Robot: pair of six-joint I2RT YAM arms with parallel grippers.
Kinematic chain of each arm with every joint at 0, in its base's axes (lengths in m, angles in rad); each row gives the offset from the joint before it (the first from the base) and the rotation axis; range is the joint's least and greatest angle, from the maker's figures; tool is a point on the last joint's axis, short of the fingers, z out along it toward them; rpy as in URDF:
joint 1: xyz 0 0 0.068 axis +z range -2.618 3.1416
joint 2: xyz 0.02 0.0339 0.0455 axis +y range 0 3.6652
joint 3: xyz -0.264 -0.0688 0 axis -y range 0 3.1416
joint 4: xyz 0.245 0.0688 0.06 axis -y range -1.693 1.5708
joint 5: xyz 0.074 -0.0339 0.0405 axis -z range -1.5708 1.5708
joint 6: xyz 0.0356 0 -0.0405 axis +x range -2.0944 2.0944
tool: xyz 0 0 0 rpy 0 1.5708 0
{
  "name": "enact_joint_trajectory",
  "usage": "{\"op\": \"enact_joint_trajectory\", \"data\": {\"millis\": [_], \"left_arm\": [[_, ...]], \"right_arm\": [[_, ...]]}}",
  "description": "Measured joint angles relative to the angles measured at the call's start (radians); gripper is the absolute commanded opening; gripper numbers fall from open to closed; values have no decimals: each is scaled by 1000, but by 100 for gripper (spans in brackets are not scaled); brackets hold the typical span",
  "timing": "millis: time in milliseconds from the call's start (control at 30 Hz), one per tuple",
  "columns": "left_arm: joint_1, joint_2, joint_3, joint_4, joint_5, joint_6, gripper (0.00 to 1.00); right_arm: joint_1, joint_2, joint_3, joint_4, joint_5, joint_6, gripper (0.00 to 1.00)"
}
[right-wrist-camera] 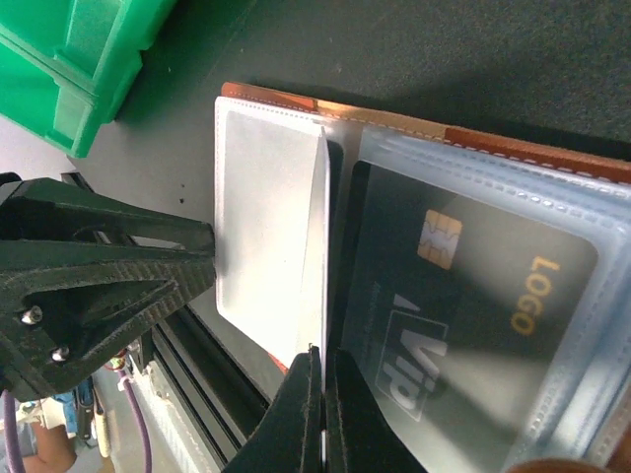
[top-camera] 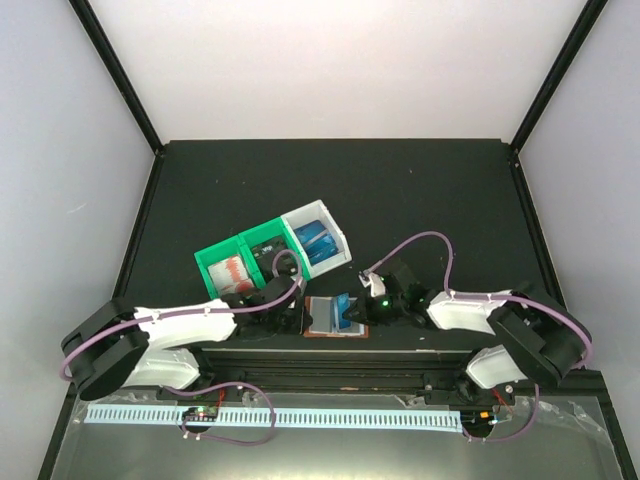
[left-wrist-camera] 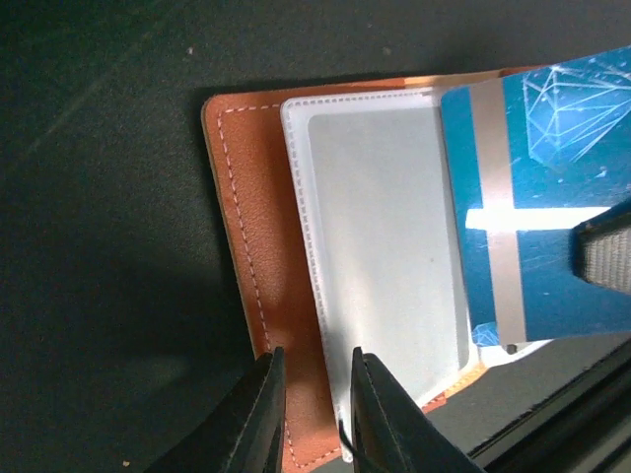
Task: Put the credit cards into the card holder
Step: Insert the credit card into the card holder.
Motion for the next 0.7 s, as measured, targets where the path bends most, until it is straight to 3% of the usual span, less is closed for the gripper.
{"op": "enact_joint_trajectory", "data": {"millis": [700], "left_arm": [[-106, 48, 7, -1, -161, -55, 16]], "right_arm": [[8, 56, -29, 115, 10, 214, 1]]}}
